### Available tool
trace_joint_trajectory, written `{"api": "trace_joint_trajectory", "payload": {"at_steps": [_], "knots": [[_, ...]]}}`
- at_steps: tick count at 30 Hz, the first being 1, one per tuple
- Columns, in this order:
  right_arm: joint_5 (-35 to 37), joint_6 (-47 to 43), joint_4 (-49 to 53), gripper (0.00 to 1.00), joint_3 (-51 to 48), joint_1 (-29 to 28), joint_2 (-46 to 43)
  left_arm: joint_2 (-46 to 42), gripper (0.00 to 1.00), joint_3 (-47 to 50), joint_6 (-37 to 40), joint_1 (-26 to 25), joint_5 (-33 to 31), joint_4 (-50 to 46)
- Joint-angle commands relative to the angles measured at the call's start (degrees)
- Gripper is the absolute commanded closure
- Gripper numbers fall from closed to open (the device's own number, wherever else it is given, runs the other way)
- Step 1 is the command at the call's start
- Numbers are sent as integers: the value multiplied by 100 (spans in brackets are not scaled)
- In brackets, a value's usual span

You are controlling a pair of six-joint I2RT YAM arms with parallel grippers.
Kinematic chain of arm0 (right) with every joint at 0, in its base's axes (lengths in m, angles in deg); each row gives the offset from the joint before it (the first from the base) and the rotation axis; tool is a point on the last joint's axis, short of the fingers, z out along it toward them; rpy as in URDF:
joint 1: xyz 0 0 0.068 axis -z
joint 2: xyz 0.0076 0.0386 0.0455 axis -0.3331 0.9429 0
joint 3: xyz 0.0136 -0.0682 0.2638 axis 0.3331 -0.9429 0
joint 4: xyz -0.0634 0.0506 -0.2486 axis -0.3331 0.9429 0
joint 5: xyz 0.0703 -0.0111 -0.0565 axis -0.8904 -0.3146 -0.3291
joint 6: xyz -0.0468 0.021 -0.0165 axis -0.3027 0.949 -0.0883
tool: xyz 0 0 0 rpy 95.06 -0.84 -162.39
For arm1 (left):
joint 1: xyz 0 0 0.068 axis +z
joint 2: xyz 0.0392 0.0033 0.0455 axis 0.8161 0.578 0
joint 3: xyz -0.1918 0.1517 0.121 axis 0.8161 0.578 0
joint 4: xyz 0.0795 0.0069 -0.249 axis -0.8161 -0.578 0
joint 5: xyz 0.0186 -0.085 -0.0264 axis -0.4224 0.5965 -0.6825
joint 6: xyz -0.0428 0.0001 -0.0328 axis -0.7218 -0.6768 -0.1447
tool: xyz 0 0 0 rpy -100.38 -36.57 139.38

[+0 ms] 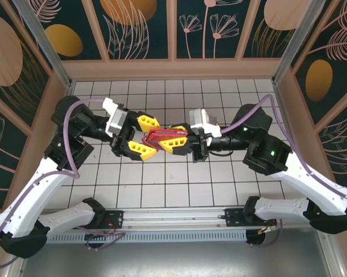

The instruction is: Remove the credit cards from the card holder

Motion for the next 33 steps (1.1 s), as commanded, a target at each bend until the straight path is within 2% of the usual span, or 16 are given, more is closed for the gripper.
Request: {"api": "trace_joint_trajectory", "payload": {"at_steps": [1,6,8,10,12,14,16,18,19,20,21,23,25,33], "knots": [[-155,96,-229,100,211,-45,-67,-87,63,-118,208,8,212,-61],[-236,151,-239,100,184,-46,-67,-126,86,-101,81,11,192,166],[-155,164,-224,100,165,-46,-75,-144,93,-109,71,11,185,225],[-33,173,-214,81,124,-46,-143,-204,95,-88,67,12,116,272],[115,209,-275,68,10,-45,-248,-265,96,-17,-68,9,81,499],[223,227,-328,66,-120,-43,-348,-327,97,63,-227,11,64,758],[260,248,-359,67,-187,-45,-401,-367,97,101,-335,5,29,926],[242,247,-377,77,-189,-47,-404,-375,92,126,-417,12,25,1038],[232,257,-396,87,-168,-51,-396,-369,87,136,-461,12,40,1067],[217,261,-406,98,-137,-45,-391,-361,81,143,-477,9,54,1073],[197,253,-391,100,-96,-45,-370,-343,71,137,-503,12,86,1073],[158,241,-395,100,-74,-55,-371,-315,58,141,-510,11,158,1035],[119,244,-438,100,-75,-47,-392,-314,51,146,-443,12,262,933],[-175,408,-652,100,-92,-46,-437,-271,52,49,-39,10,790,450]]}}
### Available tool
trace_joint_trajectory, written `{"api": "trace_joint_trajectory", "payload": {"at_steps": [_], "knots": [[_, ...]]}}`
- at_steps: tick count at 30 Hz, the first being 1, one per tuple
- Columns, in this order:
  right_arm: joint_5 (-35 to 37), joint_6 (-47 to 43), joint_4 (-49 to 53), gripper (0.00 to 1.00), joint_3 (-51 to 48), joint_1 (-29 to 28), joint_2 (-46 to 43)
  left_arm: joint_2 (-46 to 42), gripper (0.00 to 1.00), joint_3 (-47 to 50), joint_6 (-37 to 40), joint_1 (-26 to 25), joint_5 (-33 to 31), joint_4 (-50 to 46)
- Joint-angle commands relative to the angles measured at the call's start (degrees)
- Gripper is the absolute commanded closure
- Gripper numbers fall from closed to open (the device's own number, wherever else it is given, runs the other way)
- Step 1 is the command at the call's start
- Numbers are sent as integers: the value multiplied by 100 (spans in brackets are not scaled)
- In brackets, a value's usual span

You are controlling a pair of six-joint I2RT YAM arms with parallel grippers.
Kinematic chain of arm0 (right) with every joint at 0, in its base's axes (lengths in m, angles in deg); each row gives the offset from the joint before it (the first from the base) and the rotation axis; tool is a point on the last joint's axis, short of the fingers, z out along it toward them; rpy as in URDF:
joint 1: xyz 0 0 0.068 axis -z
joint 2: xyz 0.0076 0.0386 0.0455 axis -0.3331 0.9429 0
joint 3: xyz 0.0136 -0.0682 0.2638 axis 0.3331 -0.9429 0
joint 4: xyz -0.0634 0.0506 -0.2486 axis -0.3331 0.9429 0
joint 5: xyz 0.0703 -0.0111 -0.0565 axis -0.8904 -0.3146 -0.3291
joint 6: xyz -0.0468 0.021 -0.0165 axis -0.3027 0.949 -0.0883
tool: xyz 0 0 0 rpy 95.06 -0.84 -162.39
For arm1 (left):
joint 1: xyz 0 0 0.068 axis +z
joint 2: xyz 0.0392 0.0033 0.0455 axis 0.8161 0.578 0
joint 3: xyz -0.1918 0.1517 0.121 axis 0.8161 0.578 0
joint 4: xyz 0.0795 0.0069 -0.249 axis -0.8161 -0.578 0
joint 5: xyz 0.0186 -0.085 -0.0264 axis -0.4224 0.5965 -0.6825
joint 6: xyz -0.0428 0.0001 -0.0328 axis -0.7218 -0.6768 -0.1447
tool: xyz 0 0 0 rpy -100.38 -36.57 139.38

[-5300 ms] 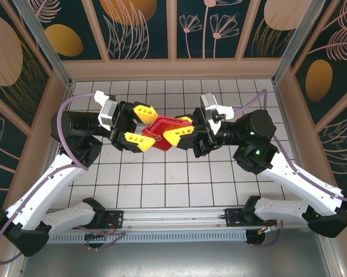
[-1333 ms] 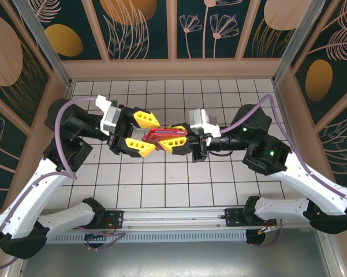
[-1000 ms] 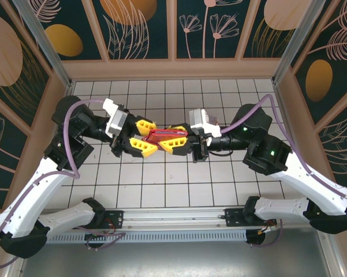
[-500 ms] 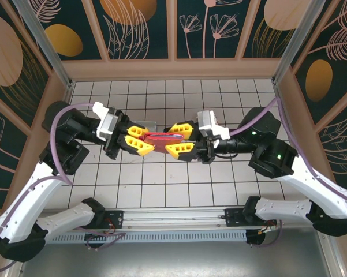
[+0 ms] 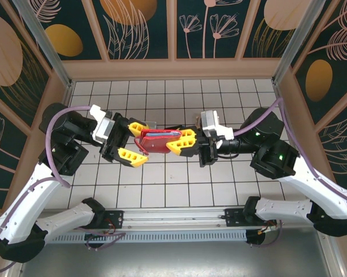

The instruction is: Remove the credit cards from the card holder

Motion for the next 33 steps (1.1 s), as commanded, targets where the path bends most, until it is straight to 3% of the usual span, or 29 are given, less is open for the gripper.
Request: {"api": "trace_joint_trajectory", "payload": {"at_steps": [1,7,15,18,24,33], "knots": [[-185,136,-439,100,67,6,-108,6,53,-65,232,-2,335,-145],[-419,187,-451,100,51,0,-94,-18,55,-142,311,0,387,-147],[-492,170,-358,100,43,7,-105,-86,47,-247,428,3,699,-265],[-576,171,-323,100,41,6,-103,-130,50,-280,466,3,695,-260],[-856,170,-289,100,56,2,-88,-125,64,-311,476,-3,528,-268],[-787,168,-197,100,81,2,-36,-71,61,-355,317,2,214,-176]]}}
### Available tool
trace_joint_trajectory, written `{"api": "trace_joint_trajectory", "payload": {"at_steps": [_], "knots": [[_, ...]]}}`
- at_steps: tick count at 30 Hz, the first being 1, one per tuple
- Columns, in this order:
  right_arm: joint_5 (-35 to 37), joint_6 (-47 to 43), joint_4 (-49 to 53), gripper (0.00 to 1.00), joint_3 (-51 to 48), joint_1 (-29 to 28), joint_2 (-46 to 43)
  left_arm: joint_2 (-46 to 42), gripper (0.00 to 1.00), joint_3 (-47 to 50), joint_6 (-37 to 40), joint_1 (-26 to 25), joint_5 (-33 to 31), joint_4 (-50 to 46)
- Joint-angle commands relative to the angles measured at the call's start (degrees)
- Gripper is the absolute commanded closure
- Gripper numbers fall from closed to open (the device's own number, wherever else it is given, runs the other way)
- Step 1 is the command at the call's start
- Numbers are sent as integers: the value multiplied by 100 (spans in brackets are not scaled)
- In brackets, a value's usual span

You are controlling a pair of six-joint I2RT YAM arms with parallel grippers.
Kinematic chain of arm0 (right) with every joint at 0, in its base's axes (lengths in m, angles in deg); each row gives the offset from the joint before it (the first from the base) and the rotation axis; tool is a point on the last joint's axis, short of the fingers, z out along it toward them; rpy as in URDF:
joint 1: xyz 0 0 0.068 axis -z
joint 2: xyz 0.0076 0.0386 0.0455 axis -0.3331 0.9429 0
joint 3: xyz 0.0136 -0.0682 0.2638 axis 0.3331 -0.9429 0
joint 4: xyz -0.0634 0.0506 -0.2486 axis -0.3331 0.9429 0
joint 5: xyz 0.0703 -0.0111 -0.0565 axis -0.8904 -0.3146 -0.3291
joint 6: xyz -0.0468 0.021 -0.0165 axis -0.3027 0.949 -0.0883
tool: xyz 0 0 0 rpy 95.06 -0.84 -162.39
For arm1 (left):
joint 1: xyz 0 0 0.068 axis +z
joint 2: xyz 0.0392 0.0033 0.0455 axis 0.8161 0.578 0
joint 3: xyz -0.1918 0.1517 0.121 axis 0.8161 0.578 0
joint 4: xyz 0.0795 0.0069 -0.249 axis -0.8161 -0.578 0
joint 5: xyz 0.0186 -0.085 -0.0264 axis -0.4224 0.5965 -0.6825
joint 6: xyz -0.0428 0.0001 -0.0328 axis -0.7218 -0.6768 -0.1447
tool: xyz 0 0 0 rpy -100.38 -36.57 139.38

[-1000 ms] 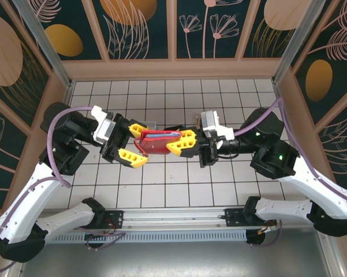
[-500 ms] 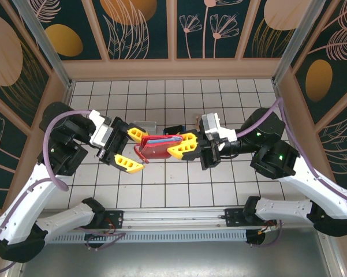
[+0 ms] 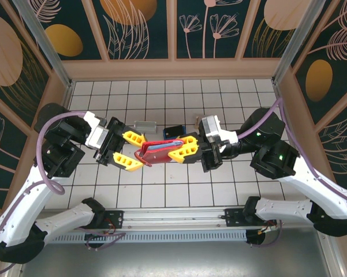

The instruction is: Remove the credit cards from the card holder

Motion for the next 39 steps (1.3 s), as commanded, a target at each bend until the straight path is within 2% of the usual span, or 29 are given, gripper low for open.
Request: {"api": "trace_joint_trajectory", "payload": {"at_steps": [1,18,25,31,35,39], "knots": [[-45,79,-119,100,76,7,-26,21,61,-156,-113,-1,-236,141],[206,50,18,100,190,-4,156,324,62,-187,-402,3,-703,361],[276,19,4,100,181,-3,110,281,54,-139,-494,3,-519,408],[342,-9,-4,100,173,-2,62,139,51,-71,-542,-3,-211,497],[339,3,-24,100,155,-7,50,103,51,-64,-556,3,-219,514],[298,38,-53,100,164,-5,48,127,58,-72,-558,3,-308,506]]}}
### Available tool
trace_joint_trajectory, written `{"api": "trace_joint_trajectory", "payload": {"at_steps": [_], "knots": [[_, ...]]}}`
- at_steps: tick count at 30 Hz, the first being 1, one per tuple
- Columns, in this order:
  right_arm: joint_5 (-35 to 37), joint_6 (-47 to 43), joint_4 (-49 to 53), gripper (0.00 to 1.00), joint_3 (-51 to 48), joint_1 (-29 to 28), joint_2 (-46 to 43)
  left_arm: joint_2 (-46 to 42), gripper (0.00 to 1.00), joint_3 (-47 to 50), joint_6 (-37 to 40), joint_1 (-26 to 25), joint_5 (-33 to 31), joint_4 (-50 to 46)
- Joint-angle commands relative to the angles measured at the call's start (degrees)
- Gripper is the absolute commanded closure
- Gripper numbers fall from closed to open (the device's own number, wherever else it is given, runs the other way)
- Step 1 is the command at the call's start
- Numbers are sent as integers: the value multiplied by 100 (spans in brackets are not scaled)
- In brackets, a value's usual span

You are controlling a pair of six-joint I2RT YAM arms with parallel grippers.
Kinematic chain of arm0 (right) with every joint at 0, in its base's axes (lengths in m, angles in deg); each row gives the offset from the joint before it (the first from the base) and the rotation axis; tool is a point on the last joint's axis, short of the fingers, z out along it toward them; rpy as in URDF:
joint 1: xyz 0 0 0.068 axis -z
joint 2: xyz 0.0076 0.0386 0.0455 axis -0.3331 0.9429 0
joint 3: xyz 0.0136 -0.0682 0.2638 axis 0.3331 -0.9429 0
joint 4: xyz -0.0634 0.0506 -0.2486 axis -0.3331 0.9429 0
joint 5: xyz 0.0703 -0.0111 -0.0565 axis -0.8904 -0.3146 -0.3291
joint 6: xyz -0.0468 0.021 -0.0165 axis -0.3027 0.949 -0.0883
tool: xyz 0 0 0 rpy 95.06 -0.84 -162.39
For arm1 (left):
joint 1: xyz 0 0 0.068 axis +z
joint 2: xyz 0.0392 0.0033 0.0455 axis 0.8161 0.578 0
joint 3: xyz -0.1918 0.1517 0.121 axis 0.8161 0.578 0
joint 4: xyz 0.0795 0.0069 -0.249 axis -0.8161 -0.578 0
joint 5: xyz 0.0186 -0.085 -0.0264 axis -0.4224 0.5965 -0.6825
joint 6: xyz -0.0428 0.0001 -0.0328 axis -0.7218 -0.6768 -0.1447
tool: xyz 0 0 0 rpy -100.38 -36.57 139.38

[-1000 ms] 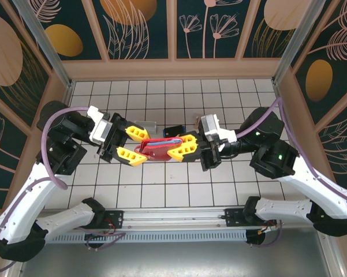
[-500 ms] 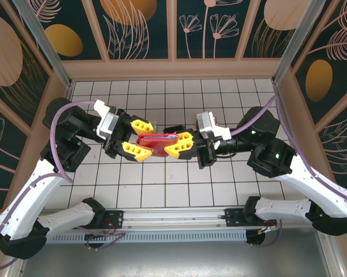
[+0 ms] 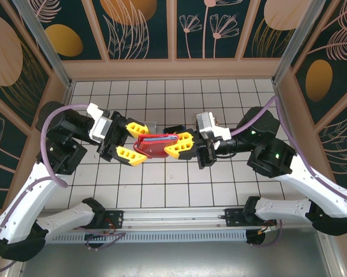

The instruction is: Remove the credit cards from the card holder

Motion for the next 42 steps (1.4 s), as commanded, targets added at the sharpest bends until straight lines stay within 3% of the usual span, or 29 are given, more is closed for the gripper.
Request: {"api": "trace_joint_trajectory", "payload": {"at_steps": [1,10,15,22,33,42], "knots": [[-16,52,-110,100,149,-13,-70,-3,58,-29,-51,3,32,163],[-95,131,-184,100,136,-26,-40,85,57,-20,-30,3,-220,215],[-96,144,-234,100,98,-40,-16,93,59,149,-393,3,-303,914],[-126,179,-289,100,107,-53,21,134,59,172,-443,1,-372,1052],[-131,214,-316,100,135,-92,117,305,50,242,-657,-2,-558,1426],[-157,272,-376,100,168,-110,151,247,57,343,-739,0,-706,1579]]}}
